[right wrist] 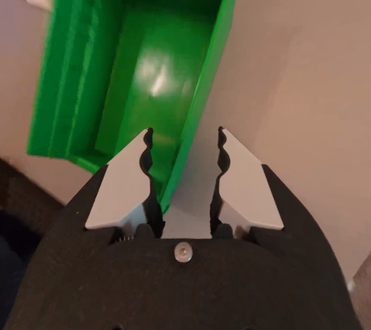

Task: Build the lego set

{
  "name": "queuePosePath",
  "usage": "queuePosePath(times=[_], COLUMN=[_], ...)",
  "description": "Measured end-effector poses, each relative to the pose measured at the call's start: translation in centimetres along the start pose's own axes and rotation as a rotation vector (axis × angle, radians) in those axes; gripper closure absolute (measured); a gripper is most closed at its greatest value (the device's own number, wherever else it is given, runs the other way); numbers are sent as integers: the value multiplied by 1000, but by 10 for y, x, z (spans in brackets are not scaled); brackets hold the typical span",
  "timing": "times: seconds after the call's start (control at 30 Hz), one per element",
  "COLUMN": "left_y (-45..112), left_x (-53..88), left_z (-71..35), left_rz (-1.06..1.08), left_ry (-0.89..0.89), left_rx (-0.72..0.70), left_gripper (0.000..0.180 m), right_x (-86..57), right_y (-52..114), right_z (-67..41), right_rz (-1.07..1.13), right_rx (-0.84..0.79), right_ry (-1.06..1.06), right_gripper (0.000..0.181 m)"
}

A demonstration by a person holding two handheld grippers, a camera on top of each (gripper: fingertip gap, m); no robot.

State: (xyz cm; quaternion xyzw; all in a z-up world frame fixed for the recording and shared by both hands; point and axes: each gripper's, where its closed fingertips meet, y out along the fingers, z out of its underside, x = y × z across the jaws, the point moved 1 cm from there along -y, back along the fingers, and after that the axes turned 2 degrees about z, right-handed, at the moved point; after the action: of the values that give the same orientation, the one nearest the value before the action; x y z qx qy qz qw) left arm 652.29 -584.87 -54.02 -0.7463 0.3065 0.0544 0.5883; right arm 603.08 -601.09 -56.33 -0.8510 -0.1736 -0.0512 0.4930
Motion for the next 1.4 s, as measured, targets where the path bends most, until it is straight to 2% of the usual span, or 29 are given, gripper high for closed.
queuePosePath(times=[0.03,0.07,0.27,0.4,0.53,0.6,0.73,0.93,1.1,1.23,1.4], left_y=[-2,-4,-8,-16,-19,-18,-11,-7,-19,-36,-66], left_x=[1,1,1,-14,-34,-43,-52,-51,-35,-8,47], left_z=[0,3,41,64,90,100,105,78,51,29,-8], left_rz=[-3,-4,-54,-97,-123,-121,-111,-112,-143,-167,-219], left_ry=[-2,-7,-73,-117,-161,-182,-184,-102,-53,-22,14], left_rx=[-5,-4,43,57,89,98,118,102,25,-55,-200], left_gripper=[134,134,134,135,135,135,135,136,136,136,137], right_x=[-9,-23,-80,-96,-108,-111,-107,-105,-98,-54,94], right_y=[-9,-11,67,144,203,218,220,184,98,12,-37], right_z=[-28,-50,-200,-248,-240,-229,-229,-227,-222,-206,-180], right_rz=[21,68,161,167,109,64,20,6,87,127,-44], right_rx=[-98,-123,-138,-24,118,180,172,35,-88,-129,-148], right_ry=[-68,-145,-642,-944,-1095,-1122,-1059,-810,-684,-693,-804], right_gripper=[122,126,130,126,121,133,152,153,153,154,153])
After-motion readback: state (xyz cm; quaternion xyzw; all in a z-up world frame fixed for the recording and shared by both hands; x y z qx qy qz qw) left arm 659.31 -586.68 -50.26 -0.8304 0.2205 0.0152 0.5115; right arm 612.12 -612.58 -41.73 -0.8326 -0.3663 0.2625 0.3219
